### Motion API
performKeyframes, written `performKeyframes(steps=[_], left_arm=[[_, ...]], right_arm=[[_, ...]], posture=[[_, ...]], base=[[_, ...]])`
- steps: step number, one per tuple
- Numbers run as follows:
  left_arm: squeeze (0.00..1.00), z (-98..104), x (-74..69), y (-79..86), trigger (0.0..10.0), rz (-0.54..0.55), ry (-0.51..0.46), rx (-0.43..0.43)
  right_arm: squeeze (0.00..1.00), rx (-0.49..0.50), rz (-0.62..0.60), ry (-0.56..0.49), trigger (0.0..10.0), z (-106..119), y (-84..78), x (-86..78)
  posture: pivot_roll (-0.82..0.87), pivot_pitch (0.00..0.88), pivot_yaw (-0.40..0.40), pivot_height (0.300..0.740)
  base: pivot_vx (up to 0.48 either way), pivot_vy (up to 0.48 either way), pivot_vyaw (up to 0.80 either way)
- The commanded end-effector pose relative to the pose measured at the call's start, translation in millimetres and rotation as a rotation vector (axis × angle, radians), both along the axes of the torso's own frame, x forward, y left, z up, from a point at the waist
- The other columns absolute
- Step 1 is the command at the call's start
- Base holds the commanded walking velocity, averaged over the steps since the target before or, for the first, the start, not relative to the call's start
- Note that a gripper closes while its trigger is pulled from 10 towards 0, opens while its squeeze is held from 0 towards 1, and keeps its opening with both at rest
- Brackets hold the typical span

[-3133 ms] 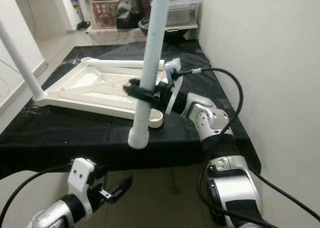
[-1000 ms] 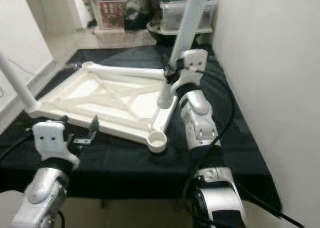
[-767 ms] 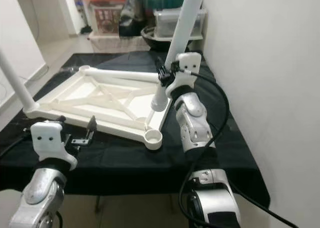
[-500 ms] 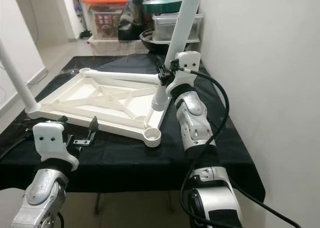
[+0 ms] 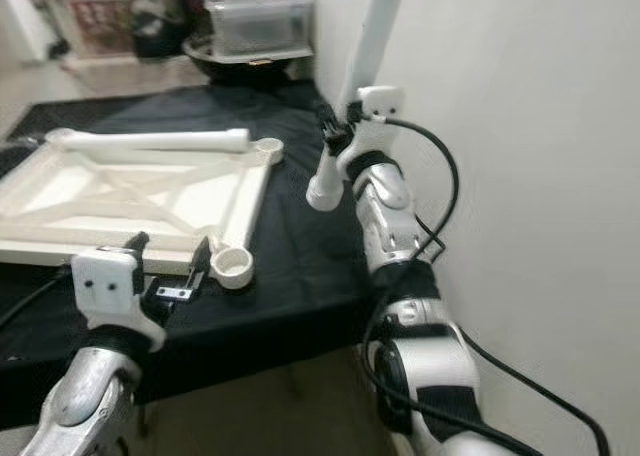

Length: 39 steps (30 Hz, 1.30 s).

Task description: Building children table

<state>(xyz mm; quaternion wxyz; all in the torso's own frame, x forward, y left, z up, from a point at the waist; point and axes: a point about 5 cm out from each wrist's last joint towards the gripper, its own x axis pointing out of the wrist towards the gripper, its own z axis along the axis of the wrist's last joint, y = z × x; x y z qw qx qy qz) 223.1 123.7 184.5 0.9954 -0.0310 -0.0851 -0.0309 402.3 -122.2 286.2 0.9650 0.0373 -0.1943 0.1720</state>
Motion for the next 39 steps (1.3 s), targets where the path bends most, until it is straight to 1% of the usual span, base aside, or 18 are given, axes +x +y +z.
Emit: performKeyframes(steps=[1, 2, 5, 10, 11, 15, 17, 20, 21, 22, 23, 25, 26, 29, 30, 34, 37, 39], left_arm=[[0.0, 0.4, -2.9, 2.6, 10.0, 0.013, 0.009, 0.017], [0.0, 0.4, -2.9, 2.6, 10.0, 0.013, 0.009, 0.017], [0.0, 2.3, -5.1, 4.5, 10.0, 0.018, 0.011, 0.017], [0.0, 5.4, -8.6, 3.4, 10.0, 0.014, 0.011, 0.019], [0.0, 7.0, -10.0, 1.5, 10.0, 0.012, 0.009, 0.015], [0.0, 9.4, -14.5, -3.3, 10.0, 0.011, 0.008, 0.001], [0.0, 8.7, -18.1, -5.7, 10.0, 0.012, 0.017, -0.002], [0.0, 8.6, -18.9, -6.2, 10.0, 0.013, 0.018, -0.002], [0.0, 9.0, -20.0, -6.2, 10.0, 0.014, 0.021, -0.004], [0.0, 9.0, -21.6, -5.8, 10.0, 0.016, 0.025, -0.004], [0.0, 9.0, -21.6, -5.8, 10.0, 0.016, 0.025, -0.004], [0.0, 9.3, -24.4, -5.4, 10.0, 0.018, 0.034, -0.006], [0.0, 9.4, -25.8, -5.8, 10.0, 0.017, 0.038, -0.007], [0.0, 9.4, -25.8, -5.8, 10.0, 0.017, 0.038, -0.007], [0.0, 9.9, -27.2, -6.3, 10.0, 0.017, 0.041, -0.007], [0.0, 9.4, -32.8, -7.6, 10.0, 0.015, 0.059, -0.01], [0.0, 8.9, -34.1, -8.2, 10.0, 0.012, 0.063, -0.009], [0.0, 8.6, -35.7, -9.5, 10.0, 0.005, 0.068, -0.008]], right_arm=[[0.0, 0.012, 0.082, 0.009, 10.0, 4.5, 11.7, 3.4], [0.0, 0.012, 0.082, 0.009, 10.0, 4.5, 11.7, 3.4], [0.0, 0.012, 0.258, 0.078, 10.0, 9.9, 23.0, 8.4], [0.0, -0.034, 0.331, 0.098, 10.0, 15.5, 26.2, 10.8], [0.0, -0.033, 0.351, 0.105, 10.0, 19.0, 25.8, 11.4], [0.0, -0.004, 0.41, 0.118, 10.0, 27.8, 25.8, 11.9], [0.0, -0.009, 0.476, 0.117, 10.0, 33.5, 27.1, 10.9], [0.0, -0.003, 0.504, 0.115, 10.0, 34.9, 27.4, 10.1], [0.0, 0.02, 0.562, 0.108, 10.0, 38.3, 27.3, 8.4], [0.0, 0.042, 0.665, 0.096, 10.0, 42.0, 27.1, 4.7], [0.0, 0.042, 0.665, 0.096, 10.0, 42.0, 27.1, 4.7], [0.0, 0.055, 0.805, 0.079, 10.0, 45.0, 26.7, -0.7], [0.0, 0.024, 0.84, 0.073, 10.0, 43.0, 27.9, -2.5], [0.0, 0.024, 0.84, 0.073, 10.0, 43.0, 27.9, -2.5], [0.0, -0.003, 0.864, 0.075, 10.0, 40.9, 29.3, -3.6], [0.0, -0.135, 1.033, 0.031, 10.0, 31.9, 41.2, -13.3], [0.0, -0.157, 1.045, 0.032, 10.0, 30.2, 43.6, -14.1], [0.0, -0.193, 1.046, 0.023, 10.0, 28.5, 47.1, -14.8]], posture=[[-0.02, 0.15, 0.029, 0.74], [-0.02, 0.15, 0.029, 0.74], [0.01, 0.168, 0.038, 0.74], [0.02, 0.184, 0.025, 0.74], [0.03, 0.194, 0.007, 0.74], [0.02, 0.206, -0.004, 0.74], [0.03, 0.217, -0.021, 0.74], [0.03, 0.217, -0.021, 0.74], [0.03, 0.22, -0.024, 0.74], [0.03, 0.223, -0.028, 0.74], [0.03, 0.223, -0.028, 0.74], [0.04, 0.226, -0.026, 0.74], [0.04, 0.228, -0.026, 0.74], [0.04, 0.228, -0.026, 0.74], [0.05, 0.23, -0.027, 0.74], [0.06, 0.239, -0.012, 0.74], [0.07, 0.24, -0.01, 0.74], [0.07, 0.241, -0.006, 0.74]], base=[[0.0, 0.0, 0.0], [0.0, 0.0, 0.0], [0.0, 0.0, 0.0], [0.0, 0.0, 0.0], [0.0, 0.0, 0.0], [0.0, 0.0, 0.0], [0.0, 0.0, 0.0], [0.0, 0.0, 0.0], [0.0, 0.0, 0.0], [0.0, 0.0, 0.0], [0.0, 0.0, 0.0], [0.0, 0.0, 0.0], [0.0, 0.0, 0.0], [0.0, 0.0, 0.0], [0.0, 0.0, 0.0], [0.0, 0.0, 0.0], [0.0, 0.0, 0.0], [0.0, 0.0, 0.0]])
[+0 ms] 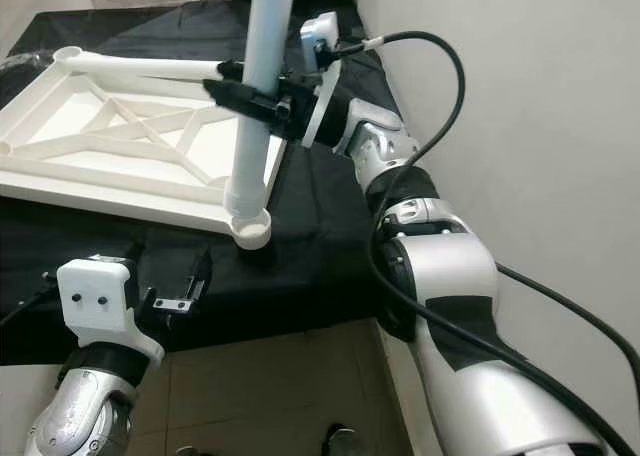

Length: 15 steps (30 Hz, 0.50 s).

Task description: Building children table

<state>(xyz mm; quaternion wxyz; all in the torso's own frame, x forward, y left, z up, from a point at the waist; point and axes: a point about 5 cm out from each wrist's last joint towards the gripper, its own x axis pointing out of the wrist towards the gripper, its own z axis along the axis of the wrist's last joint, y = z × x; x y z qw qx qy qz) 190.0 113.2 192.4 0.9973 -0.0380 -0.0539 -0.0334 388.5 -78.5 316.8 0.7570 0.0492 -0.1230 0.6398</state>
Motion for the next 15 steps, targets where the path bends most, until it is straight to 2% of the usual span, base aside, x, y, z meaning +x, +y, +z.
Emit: performKeyframes(steps=[1, 15], left_arm=[[0.0, 0.1, -4.2, -0.8, 10.0, 0.002, 0.009, 0.008], [0.0, 0.8, -11.0, -8.0, 10.0, -0.027, 0.028, 0.017]], right_arm=[[0.0, -0.037, 0.017, -0.028, 10.0, -3.9, 7.0, -1.5], [0.0, -0.128, 0.029, -0.098, 10.0, -13.6, 15.6, -3.9]], posture=[[0.07, 0.245, -0.003, 0.74], [0.07, 0.271, -0.007, 0.74]], base=[[0.0, 0.0, 0.0], [0.0, 0.0, 0.0]])
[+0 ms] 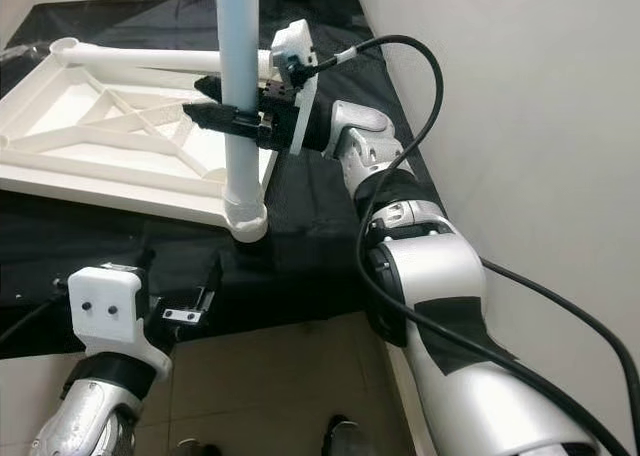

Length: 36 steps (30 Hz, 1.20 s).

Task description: Building children table

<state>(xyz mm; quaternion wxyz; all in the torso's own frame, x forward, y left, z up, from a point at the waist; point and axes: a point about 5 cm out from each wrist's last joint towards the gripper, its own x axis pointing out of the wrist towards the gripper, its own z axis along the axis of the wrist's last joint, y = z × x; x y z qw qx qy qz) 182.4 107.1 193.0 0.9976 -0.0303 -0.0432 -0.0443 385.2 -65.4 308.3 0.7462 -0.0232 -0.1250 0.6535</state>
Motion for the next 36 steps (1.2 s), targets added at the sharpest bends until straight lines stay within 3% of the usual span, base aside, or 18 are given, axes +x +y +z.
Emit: performKeyframes(steps=[1, 18, 26, 28, 34, 36], left_arm=[[0.0, 0.0, -3.7, -2.0, 10.0, -0.005, 0.01, -0.001], [0.0, -0.9, -3.9, -2.1, 10.0, 0.005, 0.018, 0.005], [0.0, -1.5, -4.1, -2.2, 10.0, 0.008, 0.019, 0.008], [0.0, -0.4, -4.5, -2.3, 10.0, 0.011, 0.015, 0.01], [0.0, 0.1, -4.8, -2.0, 10.0, 0.014, 0.014, 0.012], [0.0, 0.7, -5.4, -1.0, 10.0, 0.019, 0.014, 0.014]], right_arm=[[0.0, -0.025, 0.005, 0.001, 10.0, -6.9, 3.9, -0.5], [0.0, -0.061, -0.008, -0.011, 10.0, -16.6, 15.6, -1.5], [0.0, -0.13, 0.14, 0.015, 10.0, -30.9, 25.4, -10.2], [0.0, -0.161, 0.239, 0.047, 10.0, -39.6, 34.5, -16.7], [0.0, -0.168, 0.282, 0.063, 10.0, -42.2, 38.5, -19.5], [0.0, -0.187, 0.376, 0.092, 10.0, -46.1, 47.9, -25.9]], posture=[[0.07, 0.273, -0.008, 0.74], [0.07, 0.285, -0.015, 0.74], [0.07, 0.287, -0.015, 0.74], [0.08, 0.294, -0.025, 0.74], [0.08, 0.295, -0.025, 0.74], [0.07, 0.297, -0.028, 0.74]], base=[[0.0, 0.0, 0.0], [0.0, 0.0, 0.0], [0.0, 0.0, 0.0], [0.0, 0.0, 0.0], [0.0, 0.0, 0.0], [0.0, 0.0, 0.0]])
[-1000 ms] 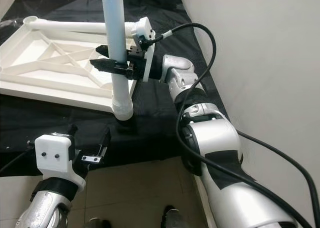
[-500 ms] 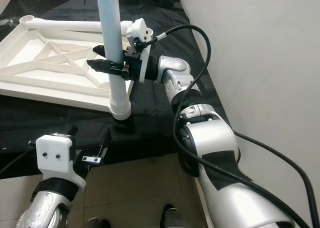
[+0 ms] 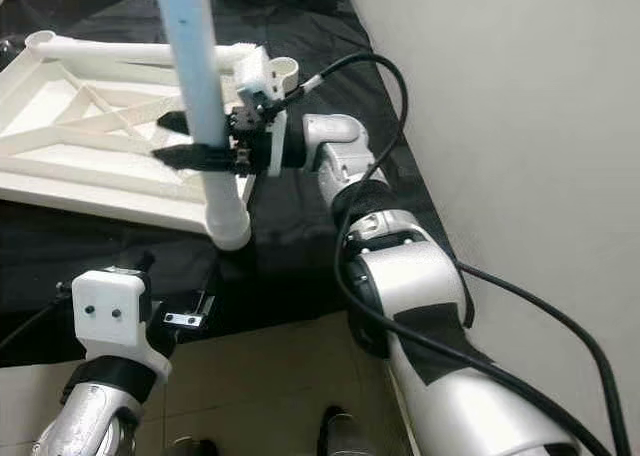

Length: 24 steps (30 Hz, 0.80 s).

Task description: Building children table

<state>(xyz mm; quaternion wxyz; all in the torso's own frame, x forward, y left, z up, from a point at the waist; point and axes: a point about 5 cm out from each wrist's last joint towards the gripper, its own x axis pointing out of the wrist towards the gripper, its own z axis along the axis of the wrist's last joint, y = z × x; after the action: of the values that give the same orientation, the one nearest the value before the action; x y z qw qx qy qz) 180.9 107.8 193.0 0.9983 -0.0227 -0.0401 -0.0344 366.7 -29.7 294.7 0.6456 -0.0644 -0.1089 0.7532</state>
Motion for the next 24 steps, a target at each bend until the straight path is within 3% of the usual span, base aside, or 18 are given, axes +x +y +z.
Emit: performKeyframes(steps=[1, 9, 15, 18, 21, 22, 24], left_arm=[[0.0, 0.8, -3.9, -1.7, 10.0, -0.002, 0.008, -0.001], [0.0, 2.5, -3.9, -1.5, 10.0, 0.003, 0.002, 0.001], [0.0, 2.7, -3.0, -2.5, 10.0, 0.005, -0.003, 0.003], [0.0, 3.3, -2.3, -1.7, 10.0, 0.009, -0.007, 0.009], [0.0, 3.0, -1.9, -1.0, 10.0, 0.01, -0.007, 0.011], [0.0, 2.7, -1.3, -0.3, 10.0, 0.01, -0.007, 0.014], [0.0, 2.6, -1.2, -0.2, 10.0, 0.01, -0.007, 0.015]], right_arm=[[0.0, -0.096, 0.096, 0.136, 10.0, -32.6, 12.1, -7.5], [0.0, -0.096, 0.179, 0.179, 10.0, -38.3, 24.7, -15.5], [0.0, -0.159, 0.181, 0.13, 10.0, -49.8, 33.3, -19.6], [0.0, -0.219, 0.066, 0.077, 10.0, -58.2, 36.6, -15.9], [0.0, -0.232, -0.002, 0.066, 10.0, -59.8, 37.5, -12.9], [0.0, -0.27, -0.108, 0.083, 10.0, -61.6, 36.3, -6.8], [0.0, -0.28, -0.136, 0.088, 10.0, -62.1, 35.9, -5.2]], posture=[[0.07, 0.297, -0.028, 0.74], [0.07, 0.303, -0.034, 0.74], [0.08, 0.304, -0.036, 0.74], [0.07, 0.301, -0.032, 0.74], [0.07, 0.301, -0.032, 0.74], [0.07, 0.298, -0.032, 0.74], [0.07, 0.298, -0.032, 0.74]], base=[[0.0, 0.0, 0.0], [0.0, 0.0, 0.0], [0.0, 0.0, 0.0], [0.0, 0.0, 0.0], [0.0, 0.0, 0.0], [0.0, 0.0, 0.0], [0.0, 0.0, 0.0]])
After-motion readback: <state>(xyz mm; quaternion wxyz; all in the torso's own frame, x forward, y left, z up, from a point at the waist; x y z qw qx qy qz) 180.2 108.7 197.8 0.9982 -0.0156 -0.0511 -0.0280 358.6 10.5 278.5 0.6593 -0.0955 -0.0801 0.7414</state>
